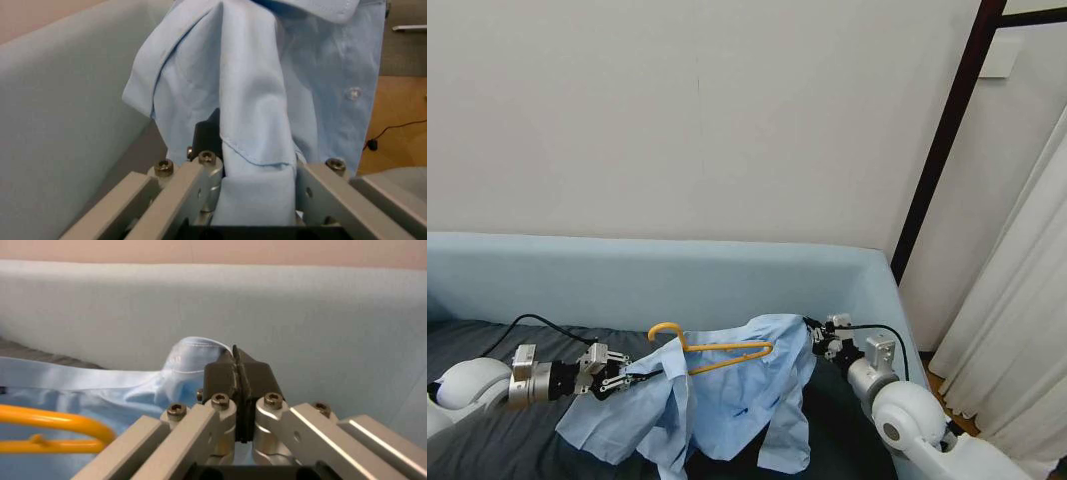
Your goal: Pick up the clothes from the sofa and hang them on the clothes hanger.
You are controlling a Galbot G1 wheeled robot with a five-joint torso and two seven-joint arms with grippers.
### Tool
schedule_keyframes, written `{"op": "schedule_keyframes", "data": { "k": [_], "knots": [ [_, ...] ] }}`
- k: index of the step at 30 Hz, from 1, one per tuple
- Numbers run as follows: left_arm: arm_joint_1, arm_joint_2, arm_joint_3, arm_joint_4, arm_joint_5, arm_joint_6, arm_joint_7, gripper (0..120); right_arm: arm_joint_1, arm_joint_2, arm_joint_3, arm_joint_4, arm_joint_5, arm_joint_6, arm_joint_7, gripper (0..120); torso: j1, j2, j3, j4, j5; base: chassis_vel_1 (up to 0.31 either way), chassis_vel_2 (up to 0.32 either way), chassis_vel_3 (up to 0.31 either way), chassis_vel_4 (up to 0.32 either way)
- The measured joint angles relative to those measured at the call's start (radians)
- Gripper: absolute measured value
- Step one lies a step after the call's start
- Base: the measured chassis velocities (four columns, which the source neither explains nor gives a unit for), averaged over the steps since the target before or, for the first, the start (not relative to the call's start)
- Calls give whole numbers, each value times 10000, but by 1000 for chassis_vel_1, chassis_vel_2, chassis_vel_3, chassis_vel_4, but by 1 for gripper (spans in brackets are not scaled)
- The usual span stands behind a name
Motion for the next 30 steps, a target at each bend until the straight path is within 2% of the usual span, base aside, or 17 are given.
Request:
{"op": "schedule_keyframes", "data": {
  "k": [11, 22, 30],
  "knots": [
    [-1, -184, 55, 270, 295, 102, -94, 7, 53, -740, 360, 1377, 526, -151, 271, 0, 0, -1, 0, 1, -1, 0, 0, 0, 0],
    [-5, -460, 277, 356, 769, 266, -345, 7, 126, -952, 416, 2366, 1002, -324, 535, 0, 0, 0, 0, 2, 0, 0, 0, 0, 0],
    [-405, -951, 743, 677, 202, 493, -512, 7, 217, -1092, 31, 3049, 1060, -387, 616, 0, 0, -1, 0, 1, 0, 0, 0, 0, 0]
  ]
}}
